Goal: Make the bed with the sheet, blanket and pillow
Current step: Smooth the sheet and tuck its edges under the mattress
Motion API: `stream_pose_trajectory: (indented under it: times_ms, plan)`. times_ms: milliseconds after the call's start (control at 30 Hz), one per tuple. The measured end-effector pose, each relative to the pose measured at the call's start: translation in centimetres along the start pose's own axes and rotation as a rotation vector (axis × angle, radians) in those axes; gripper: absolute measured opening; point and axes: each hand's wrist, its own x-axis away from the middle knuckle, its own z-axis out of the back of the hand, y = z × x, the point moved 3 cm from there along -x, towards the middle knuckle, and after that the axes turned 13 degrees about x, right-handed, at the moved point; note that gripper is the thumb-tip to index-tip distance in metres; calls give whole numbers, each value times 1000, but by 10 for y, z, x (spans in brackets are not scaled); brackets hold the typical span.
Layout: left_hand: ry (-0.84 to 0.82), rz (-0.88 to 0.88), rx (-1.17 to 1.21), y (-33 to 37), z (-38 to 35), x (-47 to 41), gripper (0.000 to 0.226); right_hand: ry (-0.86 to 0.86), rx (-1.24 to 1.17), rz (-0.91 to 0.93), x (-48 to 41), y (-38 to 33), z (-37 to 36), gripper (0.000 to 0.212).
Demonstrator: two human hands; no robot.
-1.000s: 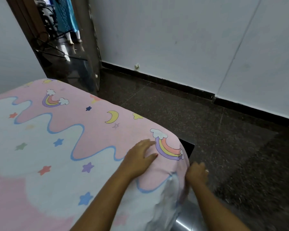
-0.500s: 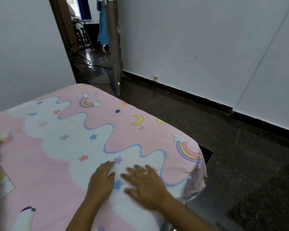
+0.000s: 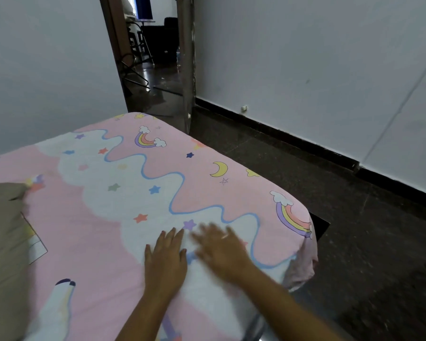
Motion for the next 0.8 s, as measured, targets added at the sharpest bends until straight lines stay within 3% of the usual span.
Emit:
stream_pose_trajectory:
  times_ms: [67, 167, 267, 333, 433, 500, 600, 667, 733, 800]
  plan:
    - [17, 32, -1, -9, 5, -1, 49, 3, -41, 99, 3, -27, -4, 68]
    - [20, 39, -33, -22, 13, 0, 50, 37, 49, 90, -10, 11, -2, 73]
    - [38, 47, -32, -30, 20, 6, 51, 18, 124, -190, -31, 93, -1, 84]
    - [54, 49, -25, -34, 25, 12, 52, 71, 199, -433, -37, 135, 12, 68]
    - [91, 54, 0, -48, 35, 18, 52, -139, 75, -591, -54, 128, 18, 58]
    - [139, 71, 84, -62, 42, 19, 53, -81, 74, -385, -70, 59, 28, 60]
    - [281, 67, 300, -88, 55, 21, 54, 0, -58, 186, -54, -88, 26, 60]
    - [364, 85, 431, -104, 69, 29, 52, 6, -102, 448, -26, -154, 22, 59]
    - [361, 84, 463, -118, 80, 38, 48, 37, -38, 589, -17, -167, 8, 58]
    - [342, 71, 435, -131, 82, 45, 46, 124, 7, 584, -29, -142, -3, 53]
